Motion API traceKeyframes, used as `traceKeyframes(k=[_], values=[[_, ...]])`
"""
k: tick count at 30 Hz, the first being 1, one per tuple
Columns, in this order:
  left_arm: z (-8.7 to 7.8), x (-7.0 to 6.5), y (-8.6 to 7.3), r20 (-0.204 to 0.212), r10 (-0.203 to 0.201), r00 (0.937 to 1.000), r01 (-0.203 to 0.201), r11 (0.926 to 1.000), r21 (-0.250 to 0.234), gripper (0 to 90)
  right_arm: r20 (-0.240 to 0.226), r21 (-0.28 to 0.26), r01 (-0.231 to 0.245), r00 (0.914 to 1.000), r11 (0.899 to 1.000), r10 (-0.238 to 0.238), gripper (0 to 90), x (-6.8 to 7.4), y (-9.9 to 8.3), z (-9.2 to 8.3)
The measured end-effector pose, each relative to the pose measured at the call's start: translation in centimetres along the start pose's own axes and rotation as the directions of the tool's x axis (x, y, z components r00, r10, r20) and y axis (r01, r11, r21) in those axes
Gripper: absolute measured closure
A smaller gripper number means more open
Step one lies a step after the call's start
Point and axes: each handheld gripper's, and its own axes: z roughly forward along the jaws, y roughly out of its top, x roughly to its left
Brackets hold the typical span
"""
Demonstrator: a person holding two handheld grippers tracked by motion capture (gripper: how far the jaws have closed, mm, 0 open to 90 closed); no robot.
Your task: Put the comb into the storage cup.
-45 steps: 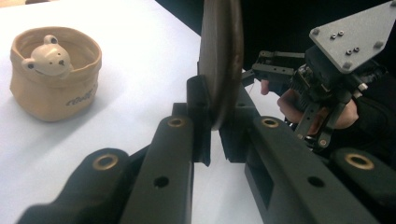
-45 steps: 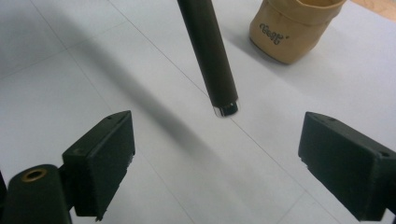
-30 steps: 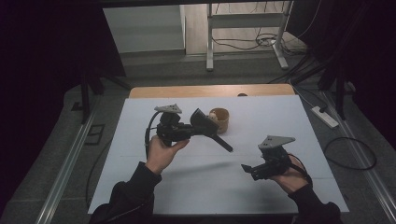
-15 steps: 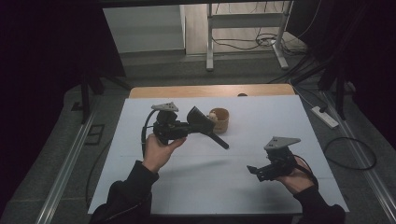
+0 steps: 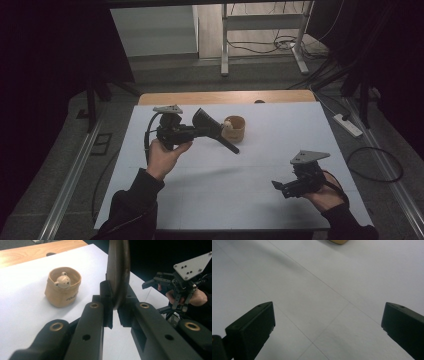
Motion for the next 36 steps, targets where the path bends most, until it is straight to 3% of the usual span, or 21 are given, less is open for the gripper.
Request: traceKeyframes(k=[21, 36], values=[[-1.6, 0.4, 2.3, -0.04, 0.014, 0.9991, -0.014, 0.9998, -0.016, 82.7, 0.075, 0.008, -0.103, 0.9919, 0.995, 0.102, 0.0, -1.1, -2.7, -1.9], [-2.6, 0.9, 4.0, -0.07, 0.007, 0.9975, -0.01, 0.9993, -0.035, 82.7, 0.116, 0.029, -0.22, 0.9695, 0.975, 0.216, 0.0, -1.6, -5.0, -3.8]])
